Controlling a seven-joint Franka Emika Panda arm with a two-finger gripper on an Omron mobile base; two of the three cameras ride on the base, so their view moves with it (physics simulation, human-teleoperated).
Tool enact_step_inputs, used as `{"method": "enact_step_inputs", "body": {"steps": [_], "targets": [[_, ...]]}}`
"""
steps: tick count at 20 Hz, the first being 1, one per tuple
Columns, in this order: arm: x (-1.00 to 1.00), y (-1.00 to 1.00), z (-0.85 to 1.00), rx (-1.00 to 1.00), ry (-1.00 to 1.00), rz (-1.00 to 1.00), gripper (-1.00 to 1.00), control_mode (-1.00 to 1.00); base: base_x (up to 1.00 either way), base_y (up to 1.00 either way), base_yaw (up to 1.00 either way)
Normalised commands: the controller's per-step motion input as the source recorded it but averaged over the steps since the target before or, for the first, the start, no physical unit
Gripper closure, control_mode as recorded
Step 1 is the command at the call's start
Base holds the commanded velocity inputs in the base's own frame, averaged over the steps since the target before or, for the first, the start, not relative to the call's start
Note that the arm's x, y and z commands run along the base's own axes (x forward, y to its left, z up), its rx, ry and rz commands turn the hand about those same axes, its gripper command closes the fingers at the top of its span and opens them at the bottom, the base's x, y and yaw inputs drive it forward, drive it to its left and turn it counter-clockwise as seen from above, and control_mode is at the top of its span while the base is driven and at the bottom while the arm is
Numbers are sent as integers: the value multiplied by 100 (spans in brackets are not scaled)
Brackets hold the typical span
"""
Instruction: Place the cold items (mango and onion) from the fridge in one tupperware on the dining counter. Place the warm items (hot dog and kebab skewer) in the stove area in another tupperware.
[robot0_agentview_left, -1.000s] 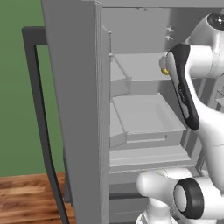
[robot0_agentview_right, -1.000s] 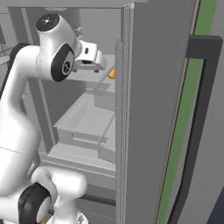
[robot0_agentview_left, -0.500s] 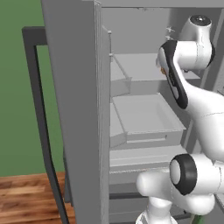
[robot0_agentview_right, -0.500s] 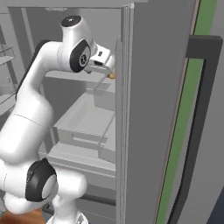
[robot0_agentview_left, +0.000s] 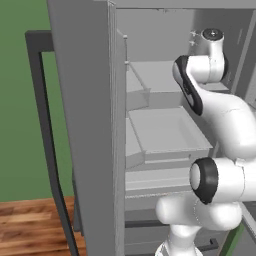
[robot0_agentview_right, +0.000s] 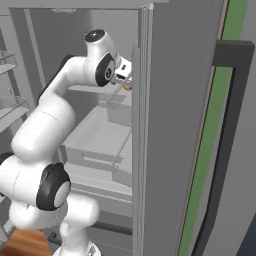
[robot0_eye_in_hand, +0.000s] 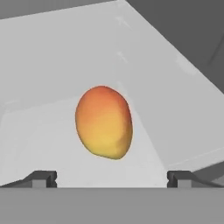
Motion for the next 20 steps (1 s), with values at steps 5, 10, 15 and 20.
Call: {"method": "enact_step_inputs", "body": {"steps": [5,10,15,20], "targets": [[85,-2,-2,0,1,0,-100,-100,0,0,0],[65,-25,-26,-1,9,0,-100,-100,0,0,0],[10,-20,-23,-1,16,-2,-100,-100,0,0,0],[-8,3,-14,0,21,-9,-100,-100,0,0,0]]}}
